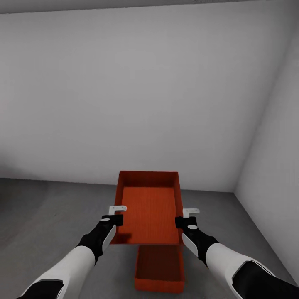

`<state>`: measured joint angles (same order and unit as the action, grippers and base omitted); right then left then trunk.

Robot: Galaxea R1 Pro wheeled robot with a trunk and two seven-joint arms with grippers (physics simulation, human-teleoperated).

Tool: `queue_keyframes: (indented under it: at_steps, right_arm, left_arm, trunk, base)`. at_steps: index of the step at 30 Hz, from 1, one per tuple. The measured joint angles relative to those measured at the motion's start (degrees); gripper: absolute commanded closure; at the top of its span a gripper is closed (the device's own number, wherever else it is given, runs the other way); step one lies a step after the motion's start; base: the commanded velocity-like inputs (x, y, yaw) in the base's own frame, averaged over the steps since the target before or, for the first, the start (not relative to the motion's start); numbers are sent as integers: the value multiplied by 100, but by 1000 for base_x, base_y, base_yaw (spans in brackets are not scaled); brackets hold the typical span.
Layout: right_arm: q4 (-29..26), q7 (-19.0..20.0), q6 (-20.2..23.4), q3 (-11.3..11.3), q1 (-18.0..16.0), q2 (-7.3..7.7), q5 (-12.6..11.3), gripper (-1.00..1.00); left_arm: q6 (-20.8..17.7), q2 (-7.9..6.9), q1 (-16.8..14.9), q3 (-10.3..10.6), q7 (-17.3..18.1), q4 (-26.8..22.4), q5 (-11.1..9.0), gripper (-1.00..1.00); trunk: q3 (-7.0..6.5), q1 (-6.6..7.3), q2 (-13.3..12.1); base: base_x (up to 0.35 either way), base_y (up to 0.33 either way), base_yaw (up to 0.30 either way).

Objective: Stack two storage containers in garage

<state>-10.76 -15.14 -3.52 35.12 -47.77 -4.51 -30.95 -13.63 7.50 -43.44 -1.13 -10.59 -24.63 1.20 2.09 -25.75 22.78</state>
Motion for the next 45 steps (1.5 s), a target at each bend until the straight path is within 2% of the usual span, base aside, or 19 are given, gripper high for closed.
queue_keyframes:
  at_steps: [26, 45]
  right_arm:
    - [2, 1, -14, -4, -1, -2, -4, 100]
    - [2, -1, -8, -9, -1, -6, 5, 100]
  left_arm:
    - [-4, 0, 2, 0, 0, -18, 10, 100]
    - [-2, -6, 1, 7, 1, -11, -4, 100]
  trunk:
    - [0, 0, 0]
    - [0, 0, 0]
  base:
    - [101, 86, -23]
    - [1, 1, -194]
